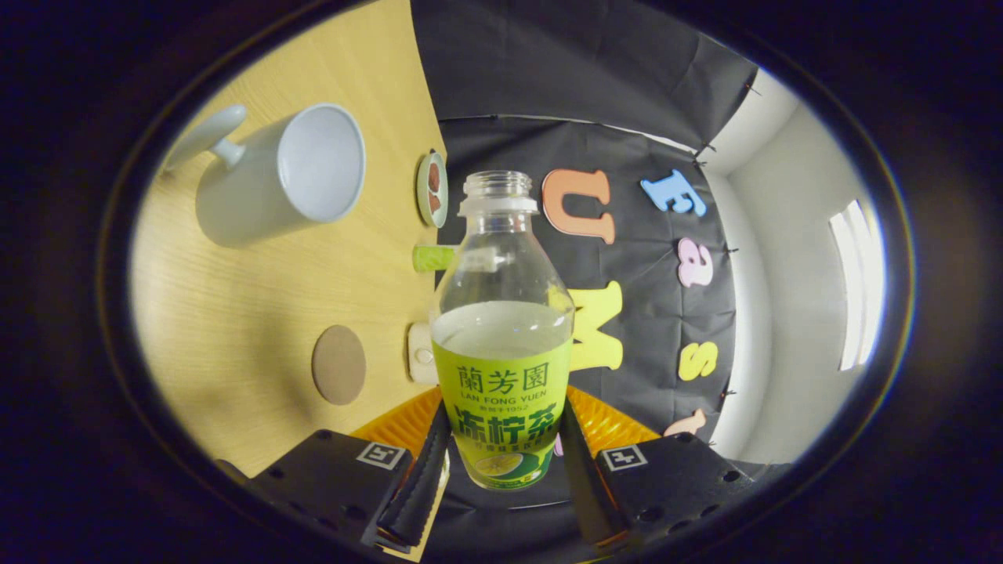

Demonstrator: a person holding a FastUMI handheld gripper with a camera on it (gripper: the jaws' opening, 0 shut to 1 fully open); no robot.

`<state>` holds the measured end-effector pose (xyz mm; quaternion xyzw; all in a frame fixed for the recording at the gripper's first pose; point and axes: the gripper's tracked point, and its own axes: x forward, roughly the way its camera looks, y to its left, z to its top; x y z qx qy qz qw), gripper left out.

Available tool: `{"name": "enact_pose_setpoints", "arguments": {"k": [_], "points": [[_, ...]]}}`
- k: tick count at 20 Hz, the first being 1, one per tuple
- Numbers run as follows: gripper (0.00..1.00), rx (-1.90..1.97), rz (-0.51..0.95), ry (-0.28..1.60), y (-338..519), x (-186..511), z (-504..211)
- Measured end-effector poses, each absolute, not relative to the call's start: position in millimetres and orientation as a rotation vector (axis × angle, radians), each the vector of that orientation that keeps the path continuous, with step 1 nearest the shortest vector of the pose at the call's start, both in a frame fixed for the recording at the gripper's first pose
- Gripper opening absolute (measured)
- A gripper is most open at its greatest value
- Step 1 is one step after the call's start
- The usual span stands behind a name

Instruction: Take the bottle from table, then pour the juice into the cup, finally place the bottle on the coaster

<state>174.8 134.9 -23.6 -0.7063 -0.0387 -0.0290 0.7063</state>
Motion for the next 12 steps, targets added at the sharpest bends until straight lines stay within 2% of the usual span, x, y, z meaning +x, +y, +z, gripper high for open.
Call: {"name": "enact_pose_setpoints", "arguments": {"k": [12], "points": [[0.76,-1.688,-0.075,-0.12,149.3,170.7,-17.6]]}}
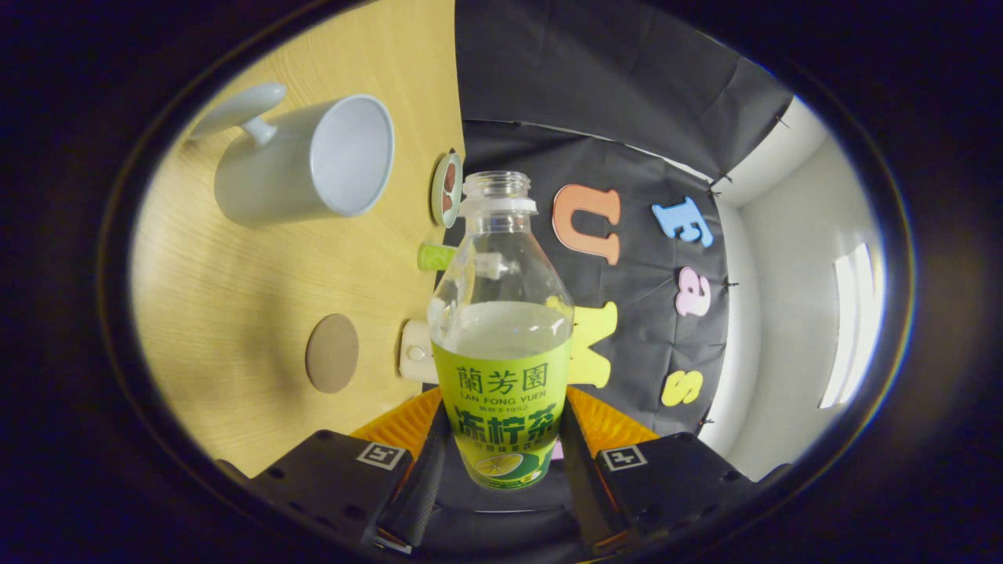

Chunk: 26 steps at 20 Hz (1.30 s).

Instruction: Take the bottle from table, then pour the juice into the cup, finally place the bottle on the coaster

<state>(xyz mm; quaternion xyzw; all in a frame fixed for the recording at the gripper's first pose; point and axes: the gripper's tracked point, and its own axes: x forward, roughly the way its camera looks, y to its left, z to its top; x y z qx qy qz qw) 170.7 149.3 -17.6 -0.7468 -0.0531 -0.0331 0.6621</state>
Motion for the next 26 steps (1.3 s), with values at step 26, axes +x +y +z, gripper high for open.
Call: {"name": "enact_pose_setpoints", "arguments": {"k": [26], "points": [[0.76,-1.841,-0.076,-0.132,162.0,167.2,-11.2]]}}
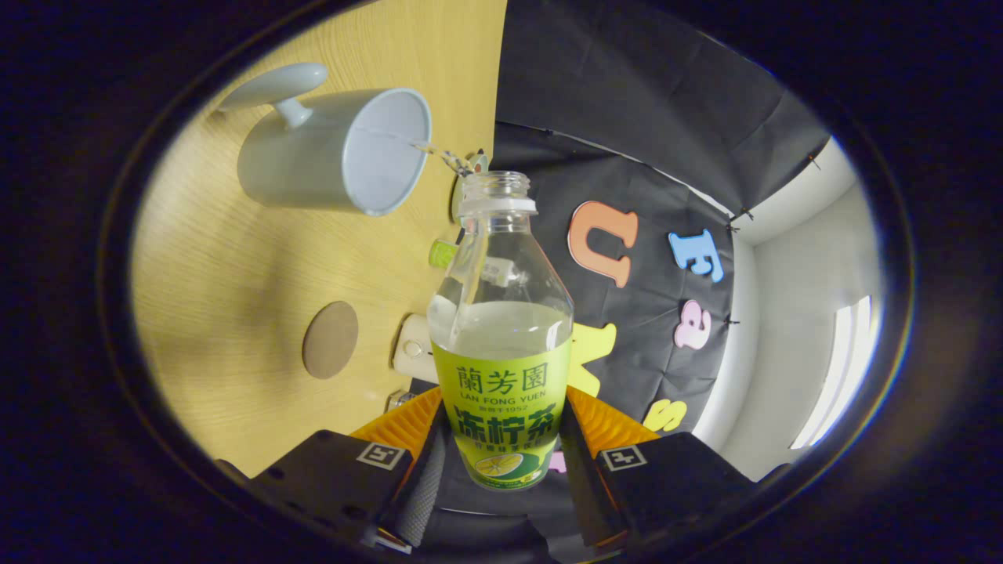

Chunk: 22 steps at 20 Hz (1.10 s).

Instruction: Take the bottle from table, then pour the juice into the cup, finally place the bottle on the coaster

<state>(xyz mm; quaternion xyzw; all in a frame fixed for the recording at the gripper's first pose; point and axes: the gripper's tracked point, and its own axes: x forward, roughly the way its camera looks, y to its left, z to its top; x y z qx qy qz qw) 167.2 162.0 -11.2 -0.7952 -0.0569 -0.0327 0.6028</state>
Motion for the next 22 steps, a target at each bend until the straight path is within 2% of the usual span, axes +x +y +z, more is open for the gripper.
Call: {"name": "enact_pose_setpoints", "arguments": {"k": [22], "points": [[0.76,-1.898,-0.136,-0.202,166.1,160.1,40.0]]}}
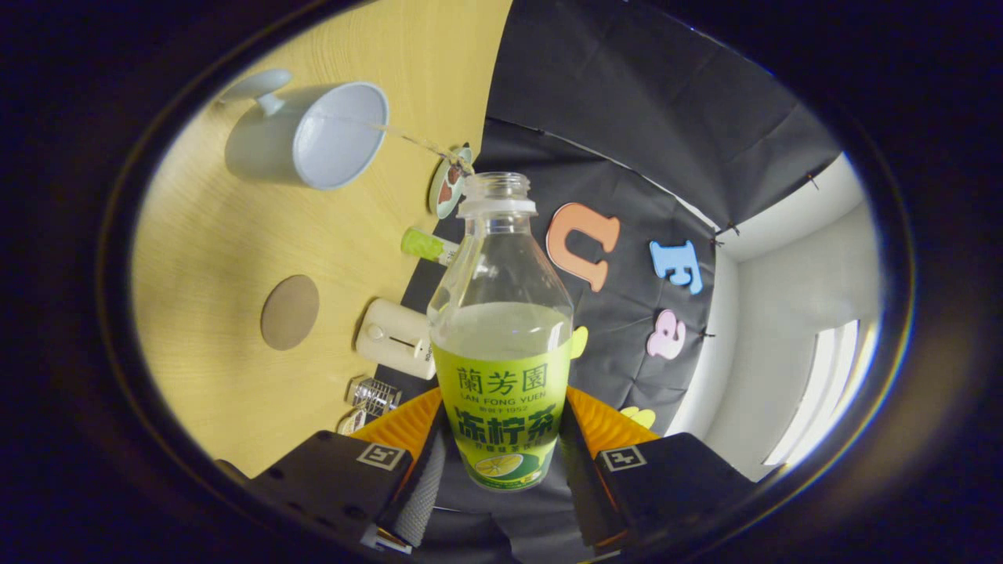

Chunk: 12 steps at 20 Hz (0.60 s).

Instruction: Take the bottle from table, then pour the juice into the cup, finally place the bottle on the coaster

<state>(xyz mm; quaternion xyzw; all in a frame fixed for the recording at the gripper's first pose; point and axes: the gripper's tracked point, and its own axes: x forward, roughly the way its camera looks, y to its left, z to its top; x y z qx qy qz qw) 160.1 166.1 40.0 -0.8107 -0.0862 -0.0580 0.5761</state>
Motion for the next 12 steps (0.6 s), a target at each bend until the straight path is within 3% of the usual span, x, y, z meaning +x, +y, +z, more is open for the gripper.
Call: {"name": "enact_pose_setpoints", "arguments": {"k": [12], "points": [[0.76,-1.926,-0.176,-0.248,172.7,159.2,73.2]]}}
